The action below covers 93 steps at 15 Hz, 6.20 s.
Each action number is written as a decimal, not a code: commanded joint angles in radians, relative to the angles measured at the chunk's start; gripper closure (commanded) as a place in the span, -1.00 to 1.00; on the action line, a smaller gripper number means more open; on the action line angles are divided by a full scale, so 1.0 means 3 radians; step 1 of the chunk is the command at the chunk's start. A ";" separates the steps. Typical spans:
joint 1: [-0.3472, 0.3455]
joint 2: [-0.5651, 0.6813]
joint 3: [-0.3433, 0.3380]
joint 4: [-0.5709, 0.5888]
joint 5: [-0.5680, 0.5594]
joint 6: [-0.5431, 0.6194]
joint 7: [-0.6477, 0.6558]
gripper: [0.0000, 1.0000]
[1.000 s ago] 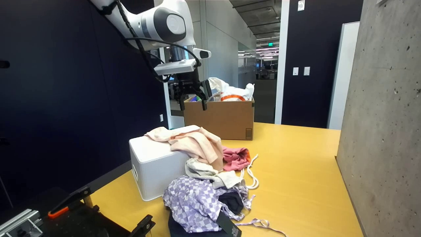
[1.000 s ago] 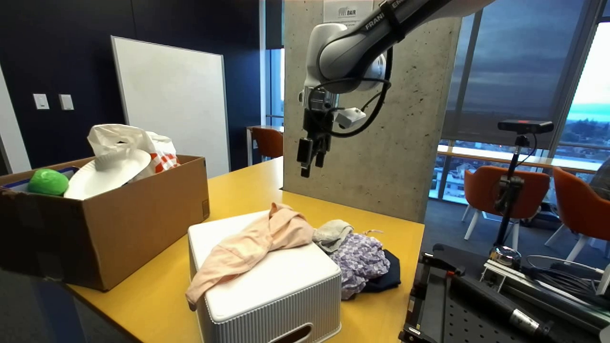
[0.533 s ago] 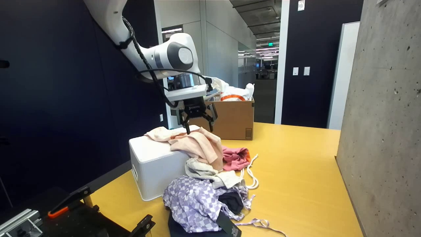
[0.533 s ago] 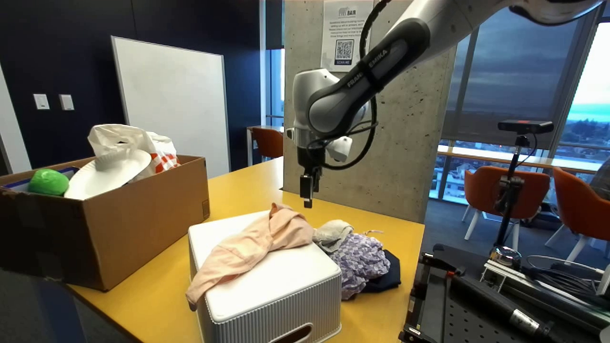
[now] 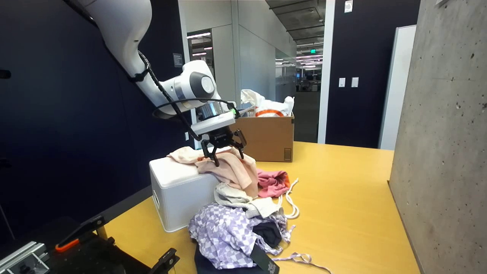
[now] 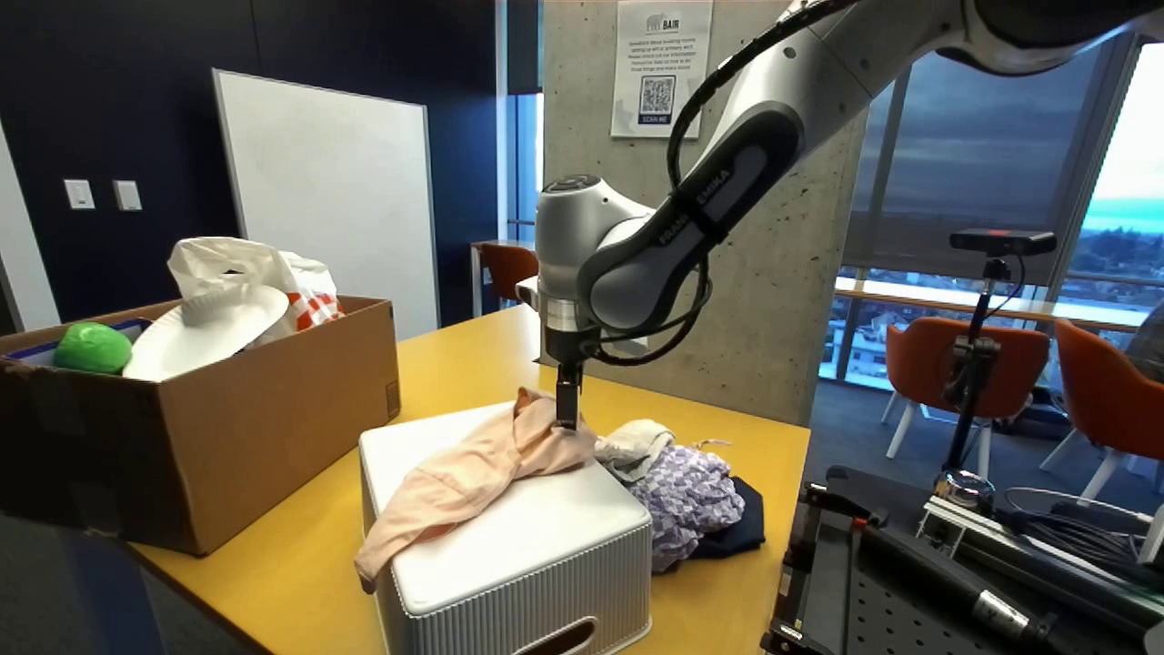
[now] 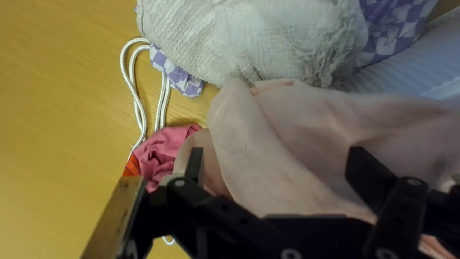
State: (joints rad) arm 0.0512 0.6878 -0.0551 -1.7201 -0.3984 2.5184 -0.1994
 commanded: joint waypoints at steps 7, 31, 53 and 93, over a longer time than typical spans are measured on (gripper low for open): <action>0.0217 -0.0022 -0.0288 -0.0021 -0.0367 0.0255 0.0267 -1.00; 0.0293 -0.0747 0.0026 -0.0395 0.0107 -0.0057 0.0659 0.99; 0.0550 0.0218 0.0984 0.1643 0.1374 -0.2576 -0.0397 0.46; 0.0737 0.0798 -0.0050 0.1709 0.0939 -0.1763 0.3634 -1.00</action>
State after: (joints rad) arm 0.2505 0.9165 -0.0414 -1.1945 -0.1086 1.9440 0.8368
